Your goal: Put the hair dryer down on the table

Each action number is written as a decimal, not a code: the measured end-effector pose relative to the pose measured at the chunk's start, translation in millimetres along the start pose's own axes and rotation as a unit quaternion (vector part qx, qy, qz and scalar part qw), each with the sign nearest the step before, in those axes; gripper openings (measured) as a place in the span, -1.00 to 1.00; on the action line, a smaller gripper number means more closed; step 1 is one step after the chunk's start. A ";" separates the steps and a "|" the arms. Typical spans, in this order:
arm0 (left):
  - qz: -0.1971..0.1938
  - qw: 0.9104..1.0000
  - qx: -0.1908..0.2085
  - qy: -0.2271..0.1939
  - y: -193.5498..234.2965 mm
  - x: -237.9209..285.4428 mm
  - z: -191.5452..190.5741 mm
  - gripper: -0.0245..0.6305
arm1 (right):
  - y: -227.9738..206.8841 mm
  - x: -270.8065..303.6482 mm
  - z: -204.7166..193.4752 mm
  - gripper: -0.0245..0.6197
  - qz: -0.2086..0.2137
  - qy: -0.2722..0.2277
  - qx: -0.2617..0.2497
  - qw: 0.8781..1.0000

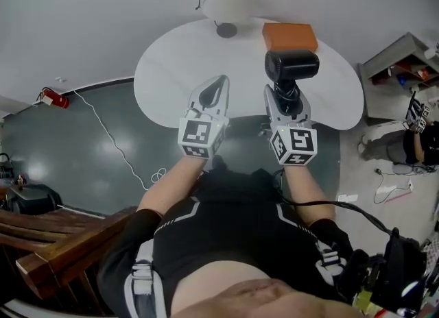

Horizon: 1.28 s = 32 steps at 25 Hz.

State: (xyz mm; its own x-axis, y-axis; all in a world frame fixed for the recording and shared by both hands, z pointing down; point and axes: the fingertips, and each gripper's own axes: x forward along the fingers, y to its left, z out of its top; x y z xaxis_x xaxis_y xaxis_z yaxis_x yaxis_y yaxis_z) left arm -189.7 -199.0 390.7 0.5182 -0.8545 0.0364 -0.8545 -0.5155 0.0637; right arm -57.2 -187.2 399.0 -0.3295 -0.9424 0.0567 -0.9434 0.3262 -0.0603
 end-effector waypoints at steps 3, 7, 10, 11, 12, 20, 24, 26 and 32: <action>-0.026 1.000 -0.004 0.001 8.6 14.5 -1.9 -0.83 | -3.2 10.7 0.8 -0.16 -0.036 -0.001 0.010 0.999; -0.039 0.999 0.003 0.003 9.8 32.3 -9.8 -0.83 | -14.9 27.6 -0.6 -0.16 -0.064 0.001 0.029 0.998; -0.040 0.999 -0.006 0.016 11.9 48.8 -19.8 -0.83 | -30.9 42.2 -0.3 -0.16 -0.092 -0.006 0.051 0.994; -0.042 0.999 -0.007 0.019 12.0 54.4 -20.7 -0.83 | -37.2 47.1 -0.8 -0.16 -0.101 -0.006 0.056 0.993; -0.045 0.999 -0.005 0.020 11.2 60.7 -20.3 -0.83 | -44.5 51.8 -1.6 -0.16 -0.110 -0.007 0.059 0.992; -0.082 0.996 0.033 0.017 -10.2 129.2 -4.2 -0.83 | -122.1 83.8 -16.4 -0.16 -0.188 0.004 0.103 0.977; -0.115 0.993 0.028 0.030 -34.5 171.4 -10.7 -0.83 | -165.7 91.8 -31.8 -0.16 -0.228 0.019 0.128 0.965; -0.133 0.990 0.029 0.041 -48.2 193.4 -17.4 -0.83 | -187.2 94.3 -39.9 -0.16 -0.250 0.024 0.140 0.958; -0.177 0.980 0.047 0.075 -85.7 255.1 -41.1 -0.83 | -249.4 92.0 -58.4 -0.16 -0.317 0.023 0.159 0.935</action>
State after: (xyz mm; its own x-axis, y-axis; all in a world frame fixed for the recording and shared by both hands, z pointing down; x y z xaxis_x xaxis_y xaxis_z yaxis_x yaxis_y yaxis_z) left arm 17.2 -370.2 435.6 0.7762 -0.6055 0.1755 -0.6159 -0.7878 0.0062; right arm 145.5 -351.0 477.5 0.2830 -0.9326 0.2241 -0.8933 -0.3414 -0.2922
